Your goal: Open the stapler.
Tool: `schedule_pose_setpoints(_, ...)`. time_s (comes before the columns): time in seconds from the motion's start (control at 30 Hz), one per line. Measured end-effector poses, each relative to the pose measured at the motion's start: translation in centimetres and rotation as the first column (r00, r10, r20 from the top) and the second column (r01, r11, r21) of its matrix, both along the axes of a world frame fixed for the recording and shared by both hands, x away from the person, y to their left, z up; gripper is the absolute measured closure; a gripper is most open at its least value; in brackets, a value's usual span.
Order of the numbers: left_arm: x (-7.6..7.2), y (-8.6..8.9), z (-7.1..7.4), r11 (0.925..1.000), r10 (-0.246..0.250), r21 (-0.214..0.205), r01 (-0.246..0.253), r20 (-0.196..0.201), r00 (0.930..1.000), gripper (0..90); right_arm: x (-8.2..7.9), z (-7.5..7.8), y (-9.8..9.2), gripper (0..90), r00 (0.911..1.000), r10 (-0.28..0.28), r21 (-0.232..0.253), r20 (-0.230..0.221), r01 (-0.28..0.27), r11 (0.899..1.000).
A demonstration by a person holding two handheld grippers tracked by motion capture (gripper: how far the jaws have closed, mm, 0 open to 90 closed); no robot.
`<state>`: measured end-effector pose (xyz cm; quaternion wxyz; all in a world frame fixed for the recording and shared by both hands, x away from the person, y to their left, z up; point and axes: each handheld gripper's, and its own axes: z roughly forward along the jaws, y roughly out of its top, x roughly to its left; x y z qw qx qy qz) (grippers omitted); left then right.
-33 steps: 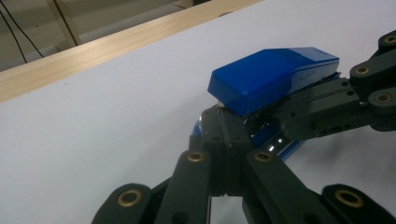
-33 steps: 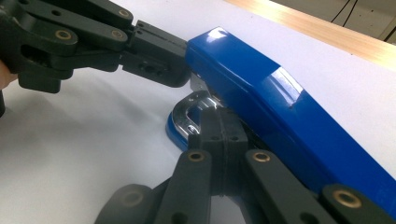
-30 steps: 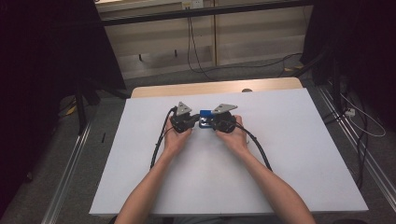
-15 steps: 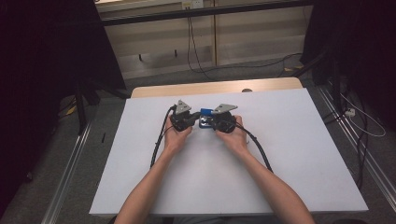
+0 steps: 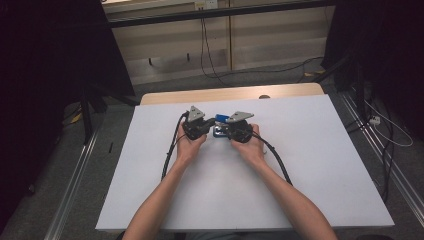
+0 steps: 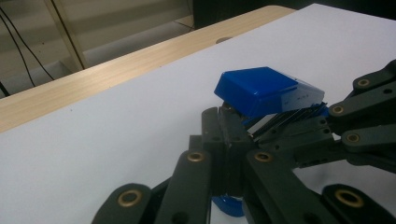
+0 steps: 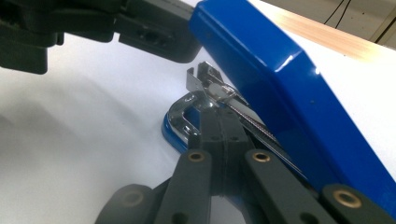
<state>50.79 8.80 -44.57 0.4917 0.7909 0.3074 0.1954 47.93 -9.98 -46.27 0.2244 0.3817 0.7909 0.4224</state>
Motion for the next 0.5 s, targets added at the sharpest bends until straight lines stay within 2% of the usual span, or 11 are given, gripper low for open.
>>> schedule_pose_setpoints(0.13,0.02,-0.01,-0.02,1.0,0.004,-0.008,-0.004,-0.001,1.0,90.0,-0.1,0.04,0.21,90.0,1.0,0.004,0.007,0.003,-0.004,1.0)
schedule_pose_setpoints(0.2,-0.02,-0.06,-0.02,0.9999,0.005,-0.012,-0.005,-0.002,1.0,90.0,-0.17,0.25,0.35,90.0,0.9998,0.002,0.021,0.018,-0.003,1.0)
schedule_pose_setpoints(0.3,0.0,-0.06,0.05,0.9999,0.003,-0.013,-0.003,0.005,1.0,90.0,-0.22,0.75,0.66,90.0,0.9986,-0.002,0.018,0.053,0.001,1.0)
schedule_pose_setpoints(0.5,0.04,-0.06,0.01,0.9998,0.004,-0.018,-0.004,0.003,1.0,90.0,-0.09,0.95,0.92,90.0,0.9982,-0.012,0.02,0.059,0.011,1.0)
